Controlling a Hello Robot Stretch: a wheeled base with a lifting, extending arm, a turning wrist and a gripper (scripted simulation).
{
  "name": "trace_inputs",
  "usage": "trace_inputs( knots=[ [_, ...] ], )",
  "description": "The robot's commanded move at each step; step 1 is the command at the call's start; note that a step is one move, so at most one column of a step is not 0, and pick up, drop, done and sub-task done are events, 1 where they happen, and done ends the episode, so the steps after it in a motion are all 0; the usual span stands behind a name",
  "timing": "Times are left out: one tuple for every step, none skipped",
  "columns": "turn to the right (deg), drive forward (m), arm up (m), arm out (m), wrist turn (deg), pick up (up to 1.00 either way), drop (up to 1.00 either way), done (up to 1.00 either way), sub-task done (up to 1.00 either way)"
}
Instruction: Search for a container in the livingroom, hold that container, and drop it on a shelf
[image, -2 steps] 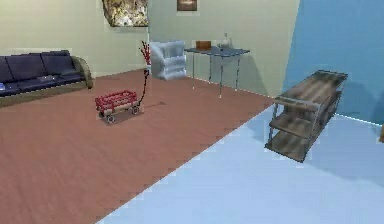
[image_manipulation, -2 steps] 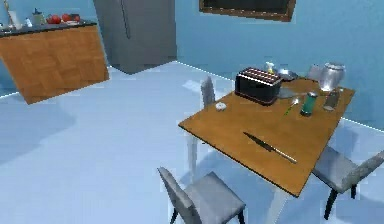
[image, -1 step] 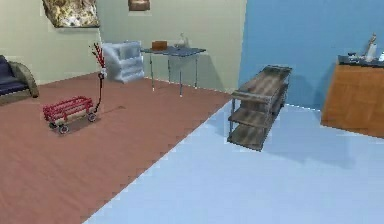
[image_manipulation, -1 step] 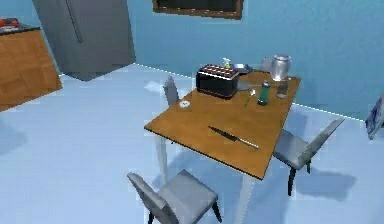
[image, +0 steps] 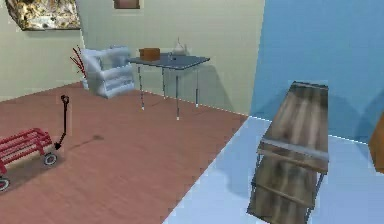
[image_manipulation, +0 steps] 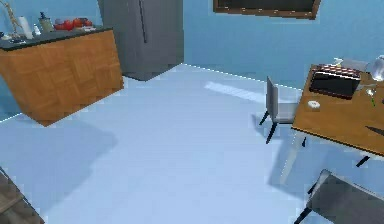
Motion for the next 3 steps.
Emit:
trace_inputs(
  knots=[
    [0.0,0.85,0.0,0.0,0.0,0.0,0.0,0.0,0.0],
    [45.0,0.0,0.0,0.0,0.0,0.0,0.0,0.0,0.0],
    [0.0,0.05,0.0,0.0,0.0,0.0,0.0,0.0,0.0]
  ],
)
